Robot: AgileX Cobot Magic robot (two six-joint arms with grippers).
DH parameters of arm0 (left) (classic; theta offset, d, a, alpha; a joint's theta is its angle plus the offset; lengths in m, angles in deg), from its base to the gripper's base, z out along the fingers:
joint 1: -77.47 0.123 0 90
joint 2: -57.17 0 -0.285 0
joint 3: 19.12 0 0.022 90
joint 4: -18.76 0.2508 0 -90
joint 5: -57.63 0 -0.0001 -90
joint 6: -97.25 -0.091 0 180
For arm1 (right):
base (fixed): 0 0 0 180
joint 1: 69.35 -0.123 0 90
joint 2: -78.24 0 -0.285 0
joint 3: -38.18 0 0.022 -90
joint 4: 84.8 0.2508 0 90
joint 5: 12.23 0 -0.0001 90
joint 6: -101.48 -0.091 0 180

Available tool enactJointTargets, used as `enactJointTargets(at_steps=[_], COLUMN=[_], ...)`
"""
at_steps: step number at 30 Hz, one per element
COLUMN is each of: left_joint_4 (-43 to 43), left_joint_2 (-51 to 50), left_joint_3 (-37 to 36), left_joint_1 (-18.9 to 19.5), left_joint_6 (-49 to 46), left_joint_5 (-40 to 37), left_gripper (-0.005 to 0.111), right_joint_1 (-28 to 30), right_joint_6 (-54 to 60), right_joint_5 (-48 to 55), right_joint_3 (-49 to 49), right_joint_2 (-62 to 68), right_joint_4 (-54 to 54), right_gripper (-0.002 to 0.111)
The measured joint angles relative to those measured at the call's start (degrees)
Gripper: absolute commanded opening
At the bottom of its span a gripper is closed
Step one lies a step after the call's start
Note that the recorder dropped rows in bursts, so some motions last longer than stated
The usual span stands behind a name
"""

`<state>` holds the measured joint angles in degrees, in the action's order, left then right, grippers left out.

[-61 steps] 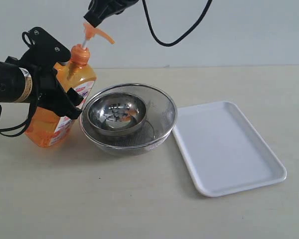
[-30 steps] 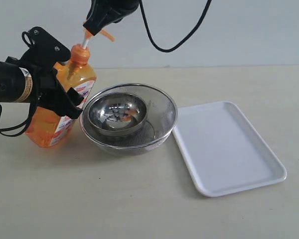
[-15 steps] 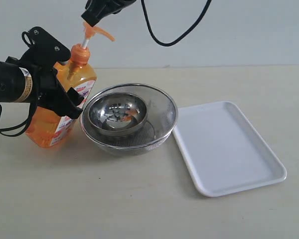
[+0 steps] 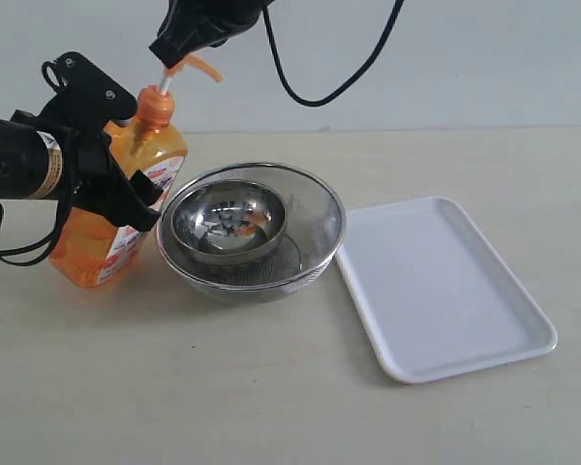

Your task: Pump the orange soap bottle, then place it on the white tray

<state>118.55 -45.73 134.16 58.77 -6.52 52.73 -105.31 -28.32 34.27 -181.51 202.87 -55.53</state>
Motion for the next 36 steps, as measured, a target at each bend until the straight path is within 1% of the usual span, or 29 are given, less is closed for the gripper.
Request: enactJointTargets(at_steps=[18,36], left_joint_4=[0.0,-0.1], left_joint_2=[0.0,0.0], left_joint_3=[0.0,0.0], left_joint_1=[0.0,0.0], left_joint_6=[0.0,0.0], left_joint_5=[-0.73,-1.57], left_gripper=[0.005,0.005], right_joint_1=[0.43,0.04], right_joint_6=[0.63,0.75], right_joint_5=[-0.11,-1.02], right_joint_3=[-0.61,-0.72], right_joint_2=[1.68,2.16], right_joint_4=[3.75,3.86], right_gripper=[0.0,0.0])
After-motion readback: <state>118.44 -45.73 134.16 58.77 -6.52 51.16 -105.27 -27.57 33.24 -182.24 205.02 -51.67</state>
